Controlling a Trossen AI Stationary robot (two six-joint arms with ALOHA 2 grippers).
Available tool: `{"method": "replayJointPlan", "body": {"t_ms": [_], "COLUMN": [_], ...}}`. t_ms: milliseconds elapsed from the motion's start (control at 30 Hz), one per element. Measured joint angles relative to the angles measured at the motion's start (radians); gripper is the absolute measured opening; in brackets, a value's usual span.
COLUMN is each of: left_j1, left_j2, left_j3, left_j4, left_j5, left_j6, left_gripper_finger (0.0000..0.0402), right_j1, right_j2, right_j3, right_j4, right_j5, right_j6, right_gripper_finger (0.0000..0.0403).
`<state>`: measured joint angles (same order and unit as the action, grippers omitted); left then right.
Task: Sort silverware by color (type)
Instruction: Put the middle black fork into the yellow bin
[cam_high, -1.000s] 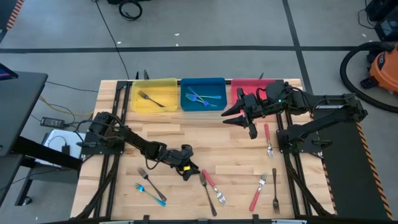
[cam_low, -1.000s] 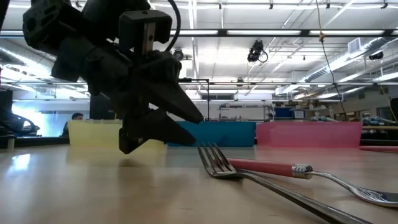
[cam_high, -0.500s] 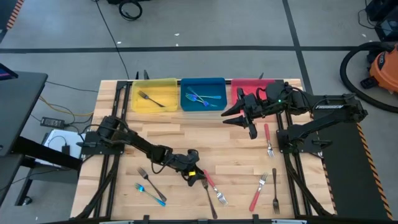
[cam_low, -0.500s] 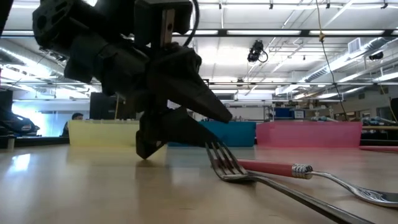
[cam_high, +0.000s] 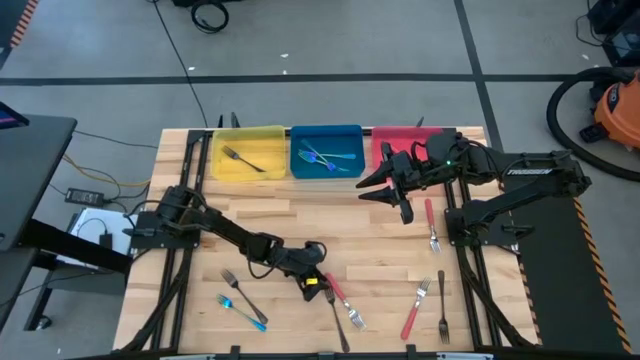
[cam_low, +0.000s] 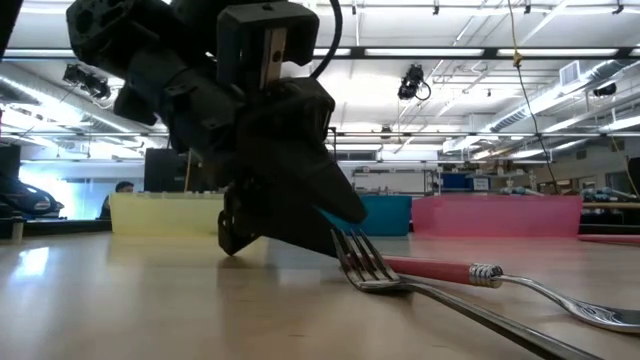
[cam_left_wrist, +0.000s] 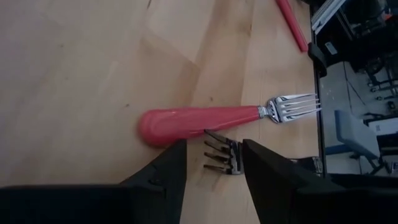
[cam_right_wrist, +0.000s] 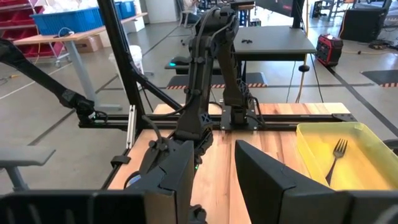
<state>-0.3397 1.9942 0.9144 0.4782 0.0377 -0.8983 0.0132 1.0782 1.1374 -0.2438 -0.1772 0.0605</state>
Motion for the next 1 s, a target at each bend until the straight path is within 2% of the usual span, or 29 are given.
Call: {"method": "replayJointPlan", "body": {"t_ms": [200,533,733,1000], "left_j1": [0.000,0.016,0.029,0.030], "left_j2": [0.000,0.003,0.005,0.003], "left_j3": [-0.001,-0.003,-0.004,-0.004], "left_j4": [-0.003,0.011,0.030,0.059], "left_j5": [0.006,0.002,0.010,0.107], "left_j6": [0.020,0.074,0.095,0.076], "left_gripper_finger": [0.0109,0.0009,0.0004,0.0001], "right_j1": [0.000,0.000,0.000,0.000], "right_j2": [0.000,0.000,0.000,0.000], "right_j3": [0.000,0.000,0.000,0.000], "right_j4": [0.001,0.002,0.001,-0.004], "right_j5": [0.000,0.000,0.000,0.000], "right_j6": [0.000,0.000,0.000,0.000], "right_gripper_finger": [0.0125,0.0126,0.0126,0.0126]}}
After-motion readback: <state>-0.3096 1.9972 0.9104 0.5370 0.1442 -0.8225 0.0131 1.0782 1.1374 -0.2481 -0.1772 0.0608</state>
